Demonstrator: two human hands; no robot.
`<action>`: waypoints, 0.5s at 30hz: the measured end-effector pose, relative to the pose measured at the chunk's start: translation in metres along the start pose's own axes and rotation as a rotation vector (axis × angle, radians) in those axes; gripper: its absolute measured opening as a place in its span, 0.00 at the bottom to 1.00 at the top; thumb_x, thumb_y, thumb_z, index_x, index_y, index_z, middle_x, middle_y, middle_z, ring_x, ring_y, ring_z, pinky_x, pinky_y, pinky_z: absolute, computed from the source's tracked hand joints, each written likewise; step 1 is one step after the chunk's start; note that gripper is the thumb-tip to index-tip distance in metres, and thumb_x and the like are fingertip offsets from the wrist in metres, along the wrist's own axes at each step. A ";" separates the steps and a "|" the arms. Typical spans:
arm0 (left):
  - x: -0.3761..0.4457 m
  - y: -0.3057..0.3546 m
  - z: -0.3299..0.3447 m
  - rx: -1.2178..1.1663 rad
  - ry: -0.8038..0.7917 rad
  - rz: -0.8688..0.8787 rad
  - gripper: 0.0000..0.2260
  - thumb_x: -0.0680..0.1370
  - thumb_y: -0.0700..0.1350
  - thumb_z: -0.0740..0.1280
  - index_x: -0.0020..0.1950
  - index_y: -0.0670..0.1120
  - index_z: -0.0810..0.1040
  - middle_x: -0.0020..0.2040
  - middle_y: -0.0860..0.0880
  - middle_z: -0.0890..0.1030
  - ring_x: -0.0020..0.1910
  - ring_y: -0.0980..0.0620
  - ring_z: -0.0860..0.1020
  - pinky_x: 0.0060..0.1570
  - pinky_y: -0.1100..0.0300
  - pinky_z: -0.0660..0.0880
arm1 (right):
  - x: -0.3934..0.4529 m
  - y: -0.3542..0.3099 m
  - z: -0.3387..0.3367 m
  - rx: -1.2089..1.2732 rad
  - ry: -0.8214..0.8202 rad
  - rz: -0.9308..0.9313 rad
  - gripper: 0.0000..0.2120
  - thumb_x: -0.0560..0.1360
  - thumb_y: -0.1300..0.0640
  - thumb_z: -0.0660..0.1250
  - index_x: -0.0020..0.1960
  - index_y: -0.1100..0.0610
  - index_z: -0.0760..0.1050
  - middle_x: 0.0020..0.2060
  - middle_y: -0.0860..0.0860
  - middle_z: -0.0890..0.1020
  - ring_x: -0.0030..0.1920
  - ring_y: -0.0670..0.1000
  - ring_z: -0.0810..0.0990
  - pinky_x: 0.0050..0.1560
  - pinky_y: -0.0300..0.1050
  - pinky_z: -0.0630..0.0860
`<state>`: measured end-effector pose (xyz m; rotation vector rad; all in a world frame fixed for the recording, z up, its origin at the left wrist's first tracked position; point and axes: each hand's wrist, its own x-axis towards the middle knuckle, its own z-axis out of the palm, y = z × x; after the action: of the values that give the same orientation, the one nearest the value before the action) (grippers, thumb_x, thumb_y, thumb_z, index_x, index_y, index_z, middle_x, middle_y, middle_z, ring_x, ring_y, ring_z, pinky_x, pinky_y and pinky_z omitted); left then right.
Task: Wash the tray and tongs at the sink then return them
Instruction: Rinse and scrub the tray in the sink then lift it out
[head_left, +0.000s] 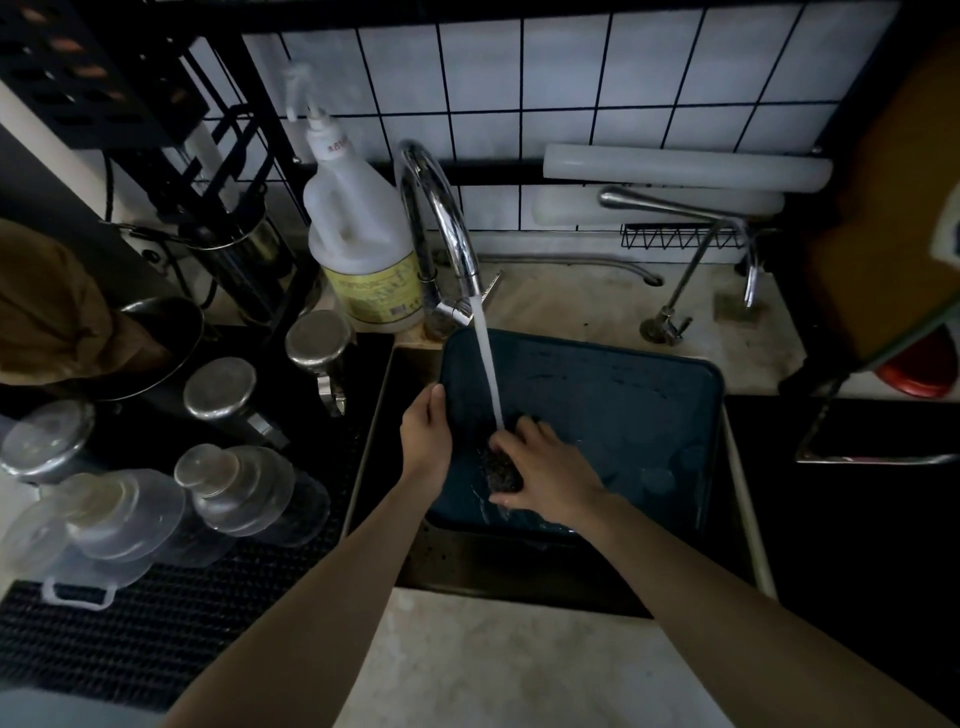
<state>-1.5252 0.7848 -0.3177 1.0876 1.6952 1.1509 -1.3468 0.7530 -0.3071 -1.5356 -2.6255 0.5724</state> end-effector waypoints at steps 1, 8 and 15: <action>0.000 0.000 0.001 -0.001 0.003 0.001 0.16 0.85 0.53 0.55 0.46 0.48 0.78 0.38 0.50 0.79 0.37 0.53 0.77 0.38 0.57 0.72 | -0.002 0.002 0.001 -0.013 0.003 -0.010 0.30 0.69 0.38 0.70 0.64 0.48 0.63 0.58 0.52 0.67 0.59 0.55 0.68 0.46 0.53 0.77; 0.004 -0.001 0.002 0.042 0.038 0.024 0.17 0.84 0.56 0.55 0.52 0.48 0.80 0.45 0.48 0.83 0.45 0.48 0.82 0.44 0.50 0.78 | -0.021 0.021 0.007 -0.074 -0.055 -0.059 0.28 0.70 0.40 0.70 0.64 0.47 0.63 0.56 0.51 0.67 0.57 0.53 0.68 0.46 0.49 0.76; 0.008 -0.001 -0.017 0.068 0.112 0.000 0.17 0.85 0.55 0.55 0.53 0.48 0.80 0.46 0.50 0.83 0.47 0.52 0.81 0.47 0.53 0.78 | -0.054 0.065 0.013 -0.174 -0.129 0.007 0.28 0.70 0.41 0.71 0.64 0.46 0.63 0.59 0.50 0.67 0.59 0.52 0.67 0.49 0.47 0.72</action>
<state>-1.5436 0.7871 -0.3153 1.0825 1.8327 1.1810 -1.2686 0.7320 -0.3336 -1.6054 -2.8353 0.4695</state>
